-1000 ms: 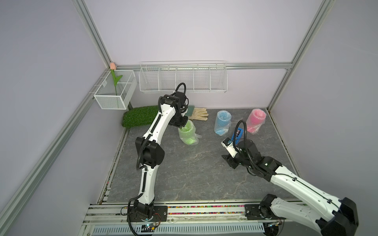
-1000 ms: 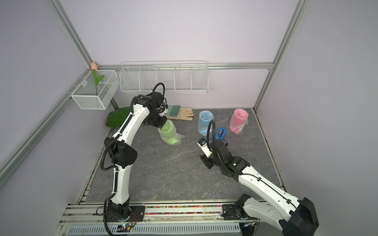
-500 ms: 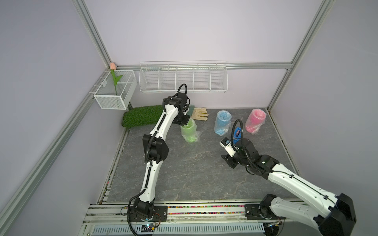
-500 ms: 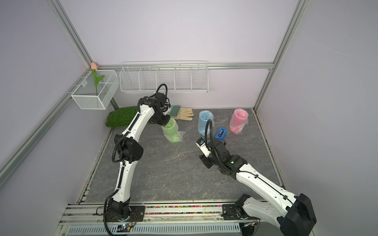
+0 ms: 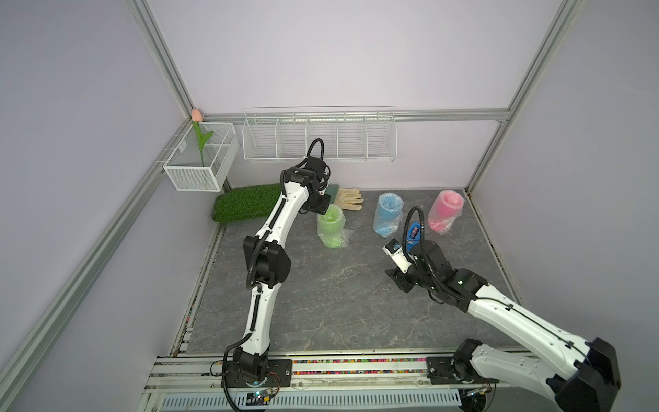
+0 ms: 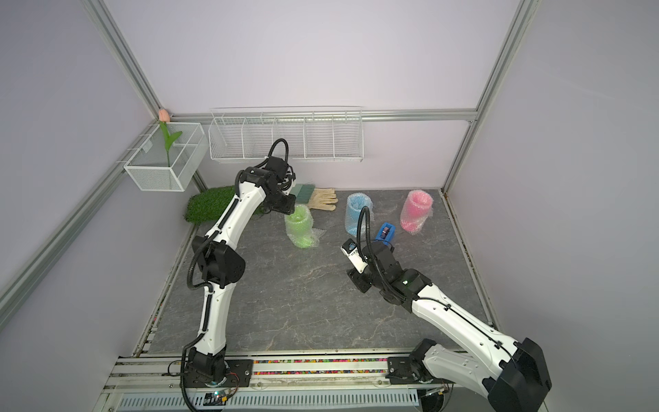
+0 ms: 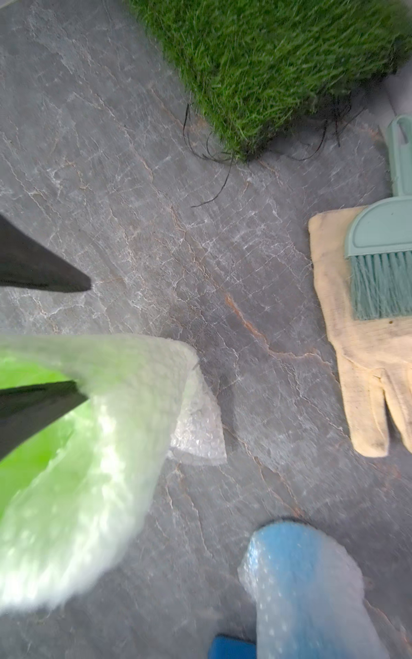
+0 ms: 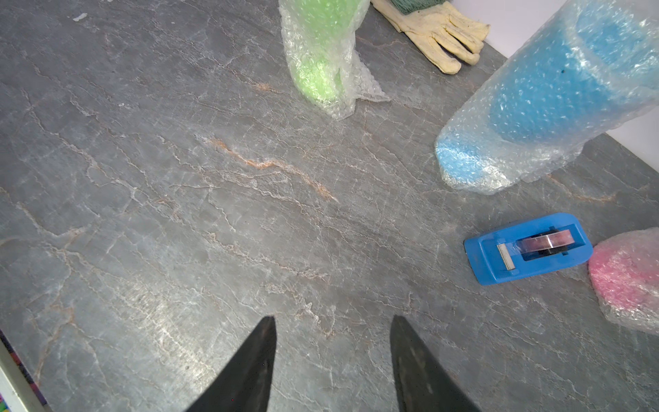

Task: Wrap wine glasses in bubble wrap
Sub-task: Place the bubble wrap at the center of the board.

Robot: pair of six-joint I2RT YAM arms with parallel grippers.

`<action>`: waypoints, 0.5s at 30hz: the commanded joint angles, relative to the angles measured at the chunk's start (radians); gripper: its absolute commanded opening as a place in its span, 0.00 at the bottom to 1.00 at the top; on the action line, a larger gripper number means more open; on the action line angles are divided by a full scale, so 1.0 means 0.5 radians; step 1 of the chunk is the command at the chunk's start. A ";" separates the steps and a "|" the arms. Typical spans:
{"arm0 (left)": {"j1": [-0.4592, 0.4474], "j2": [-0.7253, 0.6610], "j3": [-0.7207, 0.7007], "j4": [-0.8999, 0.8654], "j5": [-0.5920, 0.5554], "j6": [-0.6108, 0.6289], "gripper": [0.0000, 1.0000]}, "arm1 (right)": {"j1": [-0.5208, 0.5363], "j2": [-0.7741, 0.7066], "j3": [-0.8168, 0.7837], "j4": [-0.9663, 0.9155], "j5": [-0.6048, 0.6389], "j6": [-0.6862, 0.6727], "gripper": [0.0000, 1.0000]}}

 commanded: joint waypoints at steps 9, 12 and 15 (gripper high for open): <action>0.002 -0.098 -0.011 -0.096 0.082 -0.005 0.46 | -0.015 0.010 0.047 -0.028 -0.022 -0.035 0.55; -0.001 -0.110 -0.008 -0.096 0.085 -0.008 0.46 | -0.014 0.015 0.043 -0.020 -0.018 -0.037 0.55; 0.001 -0.128 -0.008 -0.092 0.068 -0.010 0.47 | -0.014 0.022 0.043 -0.017 -0.017 -0.033 0.55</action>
